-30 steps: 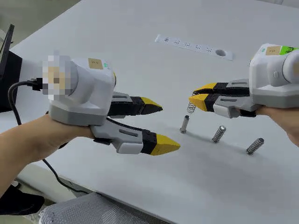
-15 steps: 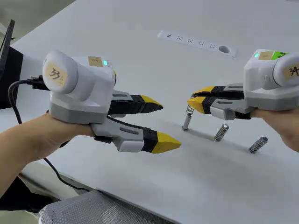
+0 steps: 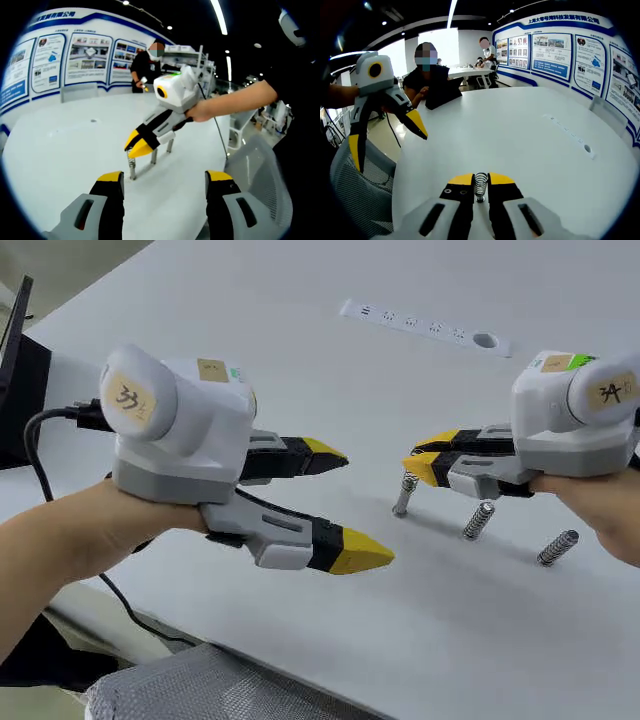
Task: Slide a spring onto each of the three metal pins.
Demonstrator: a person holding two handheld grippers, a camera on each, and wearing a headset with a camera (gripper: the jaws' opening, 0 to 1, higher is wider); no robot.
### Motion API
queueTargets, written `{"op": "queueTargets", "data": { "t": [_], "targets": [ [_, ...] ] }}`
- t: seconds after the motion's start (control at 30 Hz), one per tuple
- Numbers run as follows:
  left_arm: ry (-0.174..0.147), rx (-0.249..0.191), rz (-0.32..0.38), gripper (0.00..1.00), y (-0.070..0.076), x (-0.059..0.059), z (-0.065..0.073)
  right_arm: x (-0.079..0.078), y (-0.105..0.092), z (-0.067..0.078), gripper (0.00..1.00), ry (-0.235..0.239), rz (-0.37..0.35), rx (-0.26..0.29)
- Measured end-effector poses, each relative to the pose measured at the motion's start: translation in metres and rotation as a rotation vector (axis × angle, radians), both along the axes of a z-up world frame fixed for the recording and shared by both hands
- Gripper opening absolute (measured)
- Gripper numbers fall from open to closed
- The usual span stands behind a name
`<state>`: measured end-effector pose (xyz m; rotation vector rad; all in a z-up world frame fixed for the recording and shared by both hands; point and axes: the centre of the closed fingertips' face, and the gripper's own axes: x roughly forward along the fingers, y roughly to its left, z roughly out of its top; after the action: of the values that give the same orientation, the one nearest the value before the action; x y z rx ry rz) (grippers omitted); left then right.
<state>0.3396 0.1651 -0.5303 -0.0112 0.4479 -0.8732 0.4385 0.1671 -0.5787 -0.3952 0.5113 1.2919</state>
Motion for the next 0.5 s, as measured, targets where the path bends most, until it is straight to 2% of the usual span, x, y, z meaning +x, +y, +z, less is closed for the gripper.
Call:
{"op": "queueTargets", "data": {
  "t": [0.27, 0.33, 0.5],
  "targets": [
    [0.016, 0.000, 0.023, 0.70, 0.005, -0.003, -0.006, 0.001, 0.001, -0.019, 0.11, 0.009, -0.016, -0.019],
    [0.014, -0.003, 0.033, 0.71, 0.005, -0.004, -0.005, 0.001, 0.001, -0.023, 0.11, 0.025, -0.025, -0.016],
    [0.013, -0.003, 0.050, 0.73, 0.009, -0.005, -0.006, -0.002, 0.000, -0.032, 0.11, 0.028, -0.027, -0.030]
  ]
}}
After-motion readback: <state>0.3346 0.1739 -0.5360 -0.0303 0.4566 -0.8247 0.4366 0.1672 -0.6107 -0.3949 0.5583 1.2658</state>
